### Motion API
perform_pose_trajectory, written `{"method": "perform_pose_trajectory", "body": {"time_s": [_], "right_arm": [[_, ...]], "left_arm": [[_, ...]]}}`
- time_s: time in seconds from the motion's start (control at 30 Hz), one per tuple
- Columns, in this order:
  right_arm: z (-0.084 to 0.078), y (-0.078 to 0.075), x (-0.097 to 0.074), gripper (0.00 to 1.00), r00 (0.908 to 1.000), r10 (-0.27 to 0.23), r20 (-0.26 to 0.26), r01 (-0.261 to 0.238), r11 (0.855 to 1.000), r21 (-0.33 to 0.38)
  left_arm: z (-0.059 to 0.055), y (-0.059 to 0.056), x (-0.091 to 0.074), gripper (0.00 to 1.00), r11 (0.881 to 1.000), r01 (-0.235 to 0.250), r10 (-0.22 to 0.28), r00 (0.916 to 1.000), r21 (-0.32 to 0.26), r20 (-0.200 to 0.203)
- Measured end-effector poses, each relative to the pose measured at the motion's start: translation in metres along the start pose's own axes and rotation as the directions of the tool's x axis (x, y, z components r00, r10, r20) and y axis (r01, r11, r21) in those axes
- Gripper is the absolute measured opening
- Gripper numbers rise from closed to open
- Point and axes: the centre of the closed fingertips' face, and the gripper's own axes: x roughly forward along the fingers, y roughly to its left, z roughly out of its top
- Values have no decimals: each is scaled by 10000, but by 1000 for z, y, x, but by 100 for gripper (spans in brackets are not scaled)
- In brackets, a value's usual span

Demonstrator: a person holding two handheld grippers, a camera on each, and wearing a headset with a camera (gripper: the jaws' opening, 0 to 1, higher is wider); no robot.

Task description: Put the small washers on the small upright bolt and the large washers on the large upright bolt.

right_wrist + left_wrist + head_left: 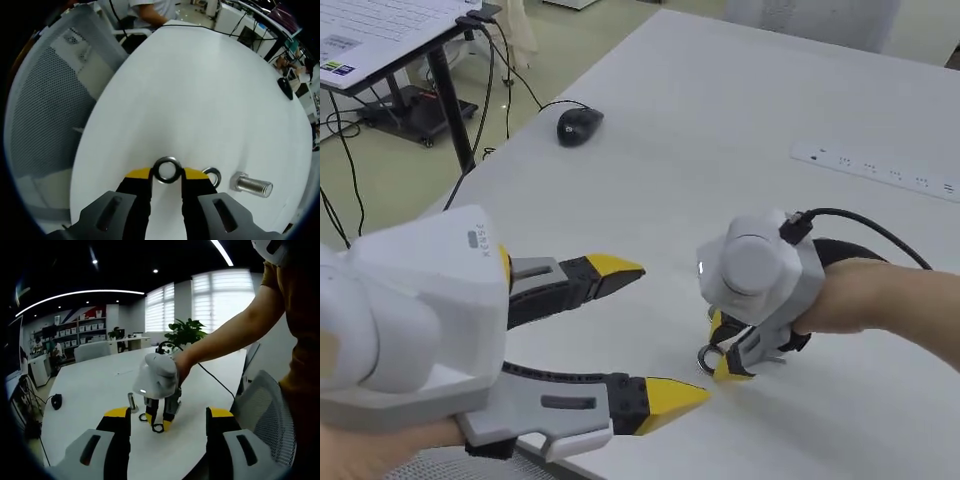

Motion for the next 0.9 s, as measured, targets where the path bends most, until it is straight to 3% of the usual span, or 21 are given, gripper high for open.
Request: {"method": "perform_pose_trajectory", "body": {"time_s": [0.47, 0.7, 0.9], "right_arm": [[-8, 2, -5, 22, 9999, -8, -101, 10, 9999, 166], [-10, 0, -21, 21, 9998, -170, 132, 165, 9989, 435], [-20, -13, -41, 21, 9980, -620, 124, 611, 9962, 619]], "left_arm": [[1, -2, -1, 60, 10000, 3, -3, 10000, -16, -3], [0, -6, 3, 60, 9998, 206, -205, 9998, 50, -88], [2, -8, 6, 60, 9991, 401, -401, 9992, 123, -36]]}}
